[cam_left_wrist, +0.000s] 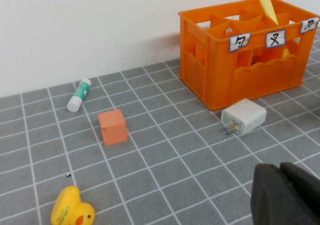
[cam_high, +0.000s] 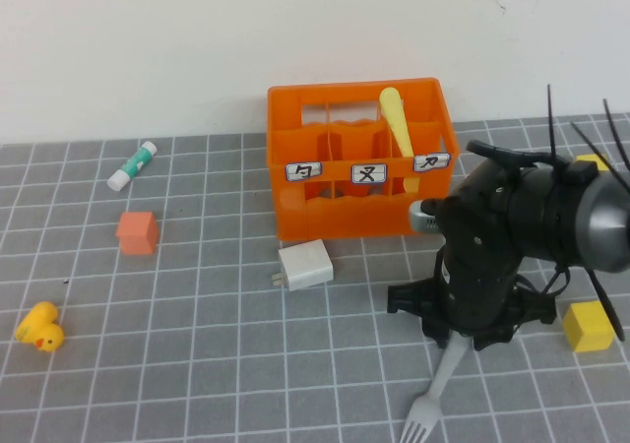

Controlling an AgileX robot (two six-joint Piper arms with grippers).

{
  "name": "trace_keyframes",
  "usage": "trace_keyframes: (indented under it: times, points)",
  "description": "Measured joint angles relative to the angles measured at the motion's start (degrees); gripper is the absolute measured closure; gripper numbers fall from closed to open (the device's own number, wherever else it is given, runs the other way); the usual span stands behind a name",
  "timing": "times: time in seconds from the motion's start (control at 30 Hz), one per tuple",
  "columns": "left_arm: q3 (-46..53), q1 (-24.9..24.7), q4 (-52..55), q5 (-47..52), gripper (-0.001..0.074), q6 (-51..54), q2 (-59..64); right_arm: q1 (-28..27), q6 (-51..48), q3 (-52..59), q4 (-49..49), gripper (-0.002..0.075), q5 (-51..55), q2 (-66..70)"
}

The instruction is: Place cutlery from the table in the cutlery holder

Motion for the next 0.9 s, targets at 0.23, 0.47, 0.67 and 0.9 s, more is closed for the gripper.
trace_keyframes:
  times: [0.23,0.47,0.67,0.9]
  points:
    - [0.0,0.0,0.0,-0.1,0.0735,0.0,0.0,0.0,-3.3,0.0,3.2,0.0428,-0.9,1.1]
    - [0.0,0.0,0.0,-0.1,0.0735,0.0,0.0,-0.2,-20.5,-0.4,8.0,0.0428,-1.3,1.8]
    - [0.0,0.0,0.0,-0.1,0.0735,0.0,0.0,-0.2,-27.3,-0.6,7.8,0.0429,0.2,2.1]
    - [0.0,0.0,0.0,-0.1,0.0735,0.0,0.0,0.2,-34.9,-1.1,3.6,0.0443,2.5,2.3]
